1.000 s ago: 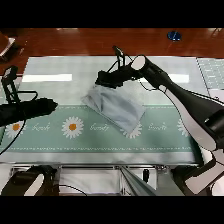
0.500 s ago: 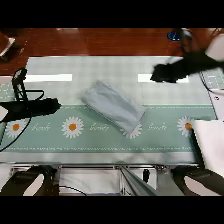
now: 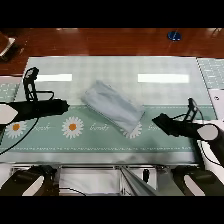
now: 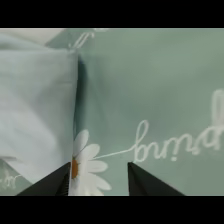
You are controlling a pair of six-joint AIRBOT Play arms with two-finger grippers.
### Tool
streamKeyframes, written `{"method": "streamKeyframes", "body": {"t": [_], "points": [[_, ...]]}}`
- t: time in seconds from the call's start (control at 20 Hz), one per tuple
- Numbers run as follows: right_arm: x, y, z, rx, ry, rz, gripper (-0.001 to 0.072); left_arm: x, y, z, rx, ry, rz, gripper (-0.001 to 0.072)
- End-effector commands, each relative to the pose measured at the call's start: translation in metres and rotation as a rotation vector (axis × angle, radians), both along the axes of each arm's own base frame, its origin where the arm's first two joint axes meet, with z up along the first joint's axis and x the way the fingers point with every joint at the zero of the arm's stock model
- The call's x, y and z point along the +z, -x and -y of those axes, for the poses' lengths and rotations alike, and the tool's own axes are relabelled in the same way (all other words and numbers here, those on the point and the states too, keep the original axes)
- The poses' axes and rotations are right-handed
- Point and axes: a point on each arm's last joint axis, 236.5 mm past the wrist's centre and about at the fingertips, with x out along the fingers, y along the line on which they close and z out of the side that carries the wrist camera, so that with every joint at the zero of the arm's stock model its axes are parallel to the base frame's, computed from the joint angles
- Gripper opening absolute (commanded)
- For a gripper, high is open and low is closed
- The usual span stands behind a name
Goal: Fold the shirts.
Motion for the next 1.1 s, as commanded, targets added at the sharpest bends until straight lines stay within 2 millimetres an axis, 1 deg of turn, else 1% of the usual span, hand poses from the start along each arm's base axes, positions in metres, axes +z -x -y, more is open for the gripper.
{"method": "streamKeyframes", "body": {"t": [0.0, 0.15, 0.25, 0.35, 0.45, 0.5, 0.55, 0.6, 0.7, 0.8, 0.85, 0.9, 1.0, 1.05], "points": [[-0.024, -0.007, -0.032, 0.007, -0.168, -0.065, 0.0414, -0.006, 0.000, 0.012, -0.025, 0.002, -0.012, 0.0018], [-0.037, -0.015, -0.059, 0.093, -0.244, -0.143, 0.0414, -0.014, 0.002, 0.016, -0.041, -0.004, -0.034, 0.0018], [-0.046, -0.021, -0.076, 0.154, -0.247, -0.189, 0.0414, -0.016, 0.002, 0.016, -0.040, -0.005, -0.040, 0.0018], [-0.047, -0.033, -0.091, 0.204, -0.254, -0.201, 0.0402, -0.016, 0.001, 0.016, -0.040, -0.005, -0.042, 0.0018], [-0.044, -0.051, -0.100, 0.219, -0.254, -0.185, 0.0401, -0.016, 0.002, 0.016, -0.041, -0.006, -0.042, 0.0018], [-0.042, -0.059, -0.104, 0.228, -0.265, -0.188, 0.0361, -0.016, 0.002, 0.016, -0.041, -0.006, -0.042, 0.0018], [-0.038, -0.066, -0.108, 0.248, -0.272, -0.177, 0.0231, -0.016, 0.001, 0.016, -0.040, -0.006, -0.042, 0.0018], [-0.031, -0.074, -0.112, 0.296, -0.271, -0.139, 0.0039, -0.016, 0.001, 0.016, -0.040, -0.006, -0.042, 0.0018], [-0.002, -0.090, -0.122, 0.385, -0.285, -0.053, 0.0025, -0.016, 0.001, 0.016, -0.040, -0.006, -0.042, 0.0018], [0.037, -0.108, -0.130, 0.478, -0.272, 0.039, 0.0025, -0.016, 0.002, 0.016, -0.041, -0.006, -0.043, 0.0018], [0.060, -0.119, -0.132, 0.502, -0.264, 0.095, 0.0025, -0.016, 0.002, 0.016, -0.041, -0.006, -0.042, 0.0018], [0.088, -0.130, -0.134, 0.520, -0.253, 0.167, 0.0025, -0.016, 0.002, 0.016, -0.041, -0.007, -0.042, 0.0018], [0.142, -0.148, -0.131, 0.534, -0.199, 0.291, 0.0024, -0.016, 0.002, 0.016, -0.041, -0.007, -0.042, 0.0018], [0.169, -0.154, -0.127, 0.544, -0.169, 0.342, 0.0025, -0.016, 0.002, 0.016, -0.041, -0.007, -0.042, 0.0018]]}}
